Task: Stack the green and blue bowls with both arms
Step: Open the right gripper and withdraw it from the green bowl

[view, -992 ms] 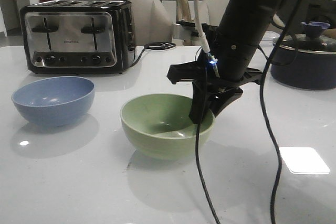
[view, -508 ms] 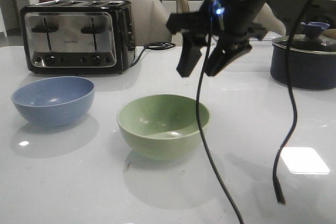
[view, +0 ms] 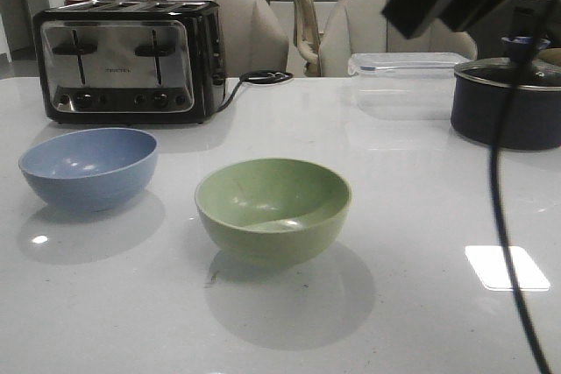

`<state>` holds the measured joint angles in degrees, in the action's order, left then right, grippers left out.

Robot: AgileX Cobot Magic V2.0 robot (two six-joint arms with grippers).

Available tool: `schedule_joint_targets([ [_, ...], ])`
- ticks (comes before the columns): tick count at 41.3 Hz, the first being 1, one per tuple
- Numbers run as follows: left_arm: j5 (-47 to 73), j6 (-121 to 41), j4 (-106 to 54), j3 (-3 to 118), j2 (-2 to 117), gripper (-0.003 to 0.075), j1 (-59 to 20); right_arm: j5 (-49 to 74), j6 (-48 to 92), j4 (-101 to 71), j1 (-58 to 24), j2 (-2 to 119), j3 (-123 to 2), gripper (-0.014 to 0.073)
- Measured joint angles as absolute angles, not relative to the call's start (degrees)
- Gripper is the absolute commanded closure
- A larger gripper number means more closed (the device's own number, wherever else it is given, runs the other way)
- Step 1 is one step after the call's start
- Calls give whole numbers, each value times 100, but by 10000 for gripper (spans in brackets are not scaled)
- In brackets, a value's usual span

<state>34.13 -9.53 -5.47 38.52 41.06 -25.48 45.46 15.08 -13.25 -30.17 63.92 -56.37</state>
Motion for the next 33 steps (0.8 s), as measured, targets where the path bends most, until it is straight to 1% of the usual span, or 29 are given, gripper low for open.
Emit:
schedule_joint_targets([
  [8,3404,-953,-547,3852,4106,139,-2548,4535,1508,-1261,-3017,5186,-4755,151],
  [14,3391,-953,-547,3852,4106,139,-2548,4514,1508,-1246,-3017,4651,-4292,151],
  [23,3415,-953,-547,3852,4106,139,-2548,4277,1508,-1239,-3017,4409,-4136,151],
  [33,4184,-925,-514,4430,4478,139,-2548,4087,1508,-1233,-3017,4409,-4136,151],
])
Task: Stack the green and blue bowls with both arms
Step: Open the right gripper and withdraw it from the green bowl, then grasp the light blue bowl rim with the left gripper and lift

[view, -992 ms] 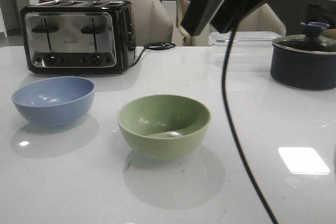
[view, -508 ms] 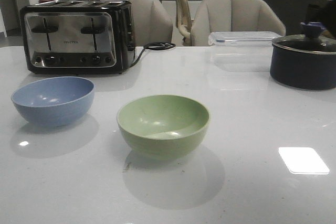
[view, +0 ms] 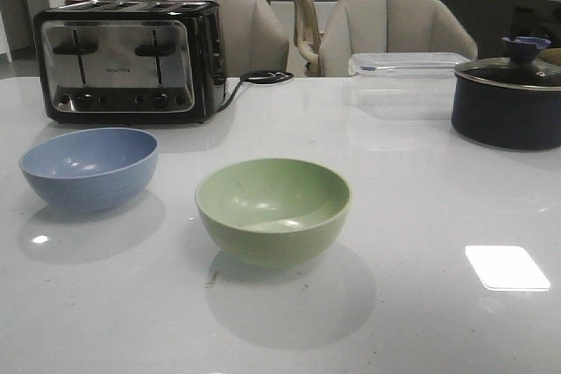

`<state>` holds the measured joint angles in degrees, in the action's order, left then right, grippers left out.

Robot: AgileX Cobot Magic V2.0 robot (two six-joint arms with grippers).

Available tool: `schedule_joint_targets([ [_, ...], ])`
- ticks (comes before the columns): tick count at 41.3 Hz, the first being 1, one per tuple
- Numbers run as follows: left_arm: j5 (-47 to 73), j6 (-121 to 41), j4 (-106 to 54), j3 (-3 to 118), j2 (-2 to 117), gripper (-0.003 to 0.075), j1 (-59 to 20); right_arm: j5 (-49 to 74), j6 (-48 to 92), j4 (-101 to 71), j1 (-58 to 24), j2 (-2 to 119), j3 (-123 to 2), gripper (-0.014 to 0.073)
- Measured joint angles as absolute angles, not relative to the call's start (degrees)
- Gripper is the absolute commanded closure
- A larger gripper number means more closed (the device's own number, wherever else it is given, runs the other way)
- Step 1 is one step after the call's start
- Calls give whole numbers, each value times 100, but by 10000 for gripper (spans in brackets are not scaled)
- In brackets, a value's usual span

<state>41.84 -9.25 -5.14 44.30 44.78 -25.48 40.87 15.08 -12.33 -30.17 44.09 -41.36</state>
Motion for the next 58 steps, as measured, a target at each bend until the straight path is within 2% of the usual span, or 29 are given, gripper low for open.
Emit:
schedule_joint_targets([
  [6,4590,-847,-479,4908,5202,139,-2332,4067,1508,-1233,-3017,4409,-4136,151],
  [24,4579,-810,-422,6063,7819,139,-811,4063,1508,-1233,-3017,4409,-4136,151],
  [32,4410,-800,-422,6735,9021,139,-514,4063,1508,-1233,-3017,4409,-4136,151],
  [44,4335,-800,-521,7677,10569,143,-470,4063,1508,-1233,-3017,4409,-4136,151],
  [48,4320,-800,-546,7847,10889,223,-470,4063,1508,-1233,-3017,4409,-4136,151],
  [58,4307,-800,-617,7917,11175,559,-470,4063,1508,-1233,-3017,4409,-4136,151],
])
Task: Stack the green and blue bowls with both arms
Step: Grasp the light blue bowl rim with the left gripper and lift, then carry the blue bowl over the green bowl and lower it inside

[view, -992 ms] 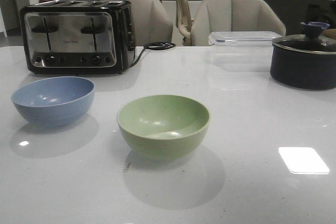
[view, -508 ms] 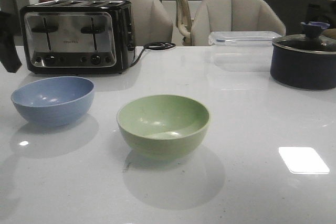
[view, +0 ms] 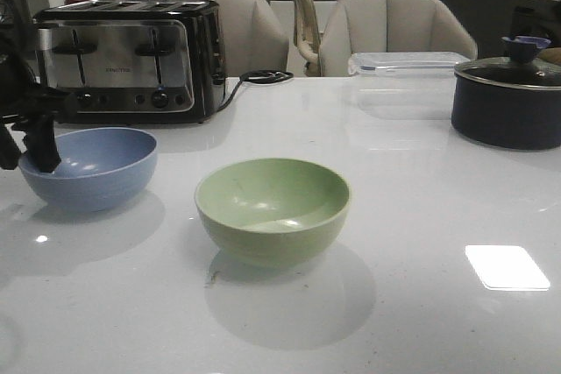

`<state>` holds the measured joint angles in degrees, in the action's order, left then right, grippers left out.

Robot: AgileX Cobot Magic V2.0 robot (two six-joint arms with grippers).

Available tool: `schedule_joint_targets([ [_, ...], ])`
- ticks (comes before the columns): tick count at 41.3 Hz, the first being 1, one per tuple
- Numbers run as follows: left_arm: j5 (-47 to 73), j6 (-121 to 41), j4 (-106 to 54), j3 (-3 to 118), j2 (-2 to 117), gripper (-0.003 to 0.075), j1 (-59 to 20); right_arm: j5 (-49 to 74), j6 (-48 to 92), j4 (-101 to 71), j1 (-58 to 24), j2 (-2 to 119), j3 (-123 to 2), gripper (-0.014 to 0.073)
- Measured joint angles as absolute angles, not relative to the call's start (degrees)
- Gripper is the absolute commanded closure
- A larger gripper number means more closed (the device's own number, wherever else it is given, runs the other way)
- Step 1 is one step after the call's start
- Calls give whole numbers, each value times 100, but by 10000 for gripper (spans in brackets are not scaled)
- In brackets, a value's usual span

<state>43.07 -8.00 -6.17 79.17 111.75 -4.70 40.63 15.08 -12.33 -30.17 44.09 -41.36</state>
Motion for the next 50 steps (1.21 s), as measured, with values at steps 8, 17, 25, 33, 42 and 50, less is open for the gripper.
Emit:
schedule_joint_targets([
  [8,4305,-790,-665,7917,11161,622,-470,4063,1508,-1233,-3017,4409,-4136,151],
  [17,4908,-1196,-1052,7917,10514,622,-483,4063,1508,-1233,-3017,4409,-4136,151],
  [25,5074,-1863,-1713,7917,9549,622,-916,4063,1508,-1233,-3017,4409,-4136,151],
  [33,5133,-1967,-1815,7917,9235,622,-1855,4063,1508,-1233,-3017,4409,-4136,151],
  [42,5077,-1967,-1835,7917,9556,622,-2726,4063,1508,-1233,-3017,4409,-4136,151],
  [50,4687,-1967,-1844,7917,10113,622,-2910,4063,1508,-1233,-3017,4409,-4136,151],
])
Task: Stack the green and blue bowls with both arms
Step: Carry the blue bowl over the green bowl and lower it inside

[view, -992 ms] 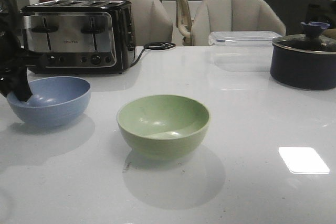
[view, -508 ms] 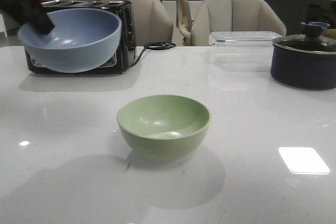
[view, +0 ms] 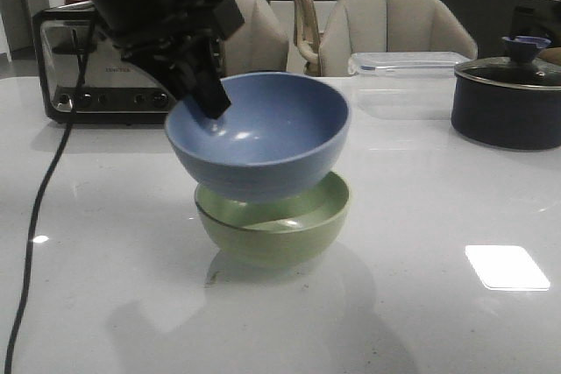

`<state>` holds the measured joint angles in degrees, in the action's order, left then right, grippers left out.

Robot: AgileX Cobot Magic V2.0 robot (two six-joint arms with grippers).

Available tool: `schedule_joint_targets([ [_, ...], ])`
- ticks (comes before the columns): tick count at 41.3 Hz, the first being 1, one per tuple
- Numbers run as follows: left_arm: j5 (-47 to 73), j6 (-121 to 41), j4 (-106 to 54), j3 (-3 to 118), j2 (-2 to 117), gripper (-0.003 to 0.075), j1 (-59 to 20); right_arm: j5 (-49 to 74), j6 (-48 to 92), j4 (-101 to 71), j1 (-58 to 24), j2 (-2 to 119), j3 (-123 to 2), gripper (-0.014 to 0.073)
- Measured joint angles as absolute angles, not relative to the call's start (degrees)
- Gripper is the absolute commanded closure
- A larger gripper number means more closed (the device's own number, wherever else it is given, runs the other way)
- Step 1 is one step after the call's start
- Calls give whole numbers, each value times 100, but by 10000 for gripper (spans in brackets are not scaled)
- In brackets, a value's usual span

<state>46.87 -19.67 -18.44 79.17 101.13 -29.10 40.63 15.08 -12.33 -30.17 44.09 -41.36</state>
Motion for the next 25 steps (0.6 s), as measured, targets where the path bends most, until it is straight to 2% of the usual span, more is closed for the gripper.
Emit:
schedule_joint_targets([
  [25,3873,-1967,-1858,8098,11062,604,-2910,4112,1510,-1233,-3017,4409,-4136,151],
])
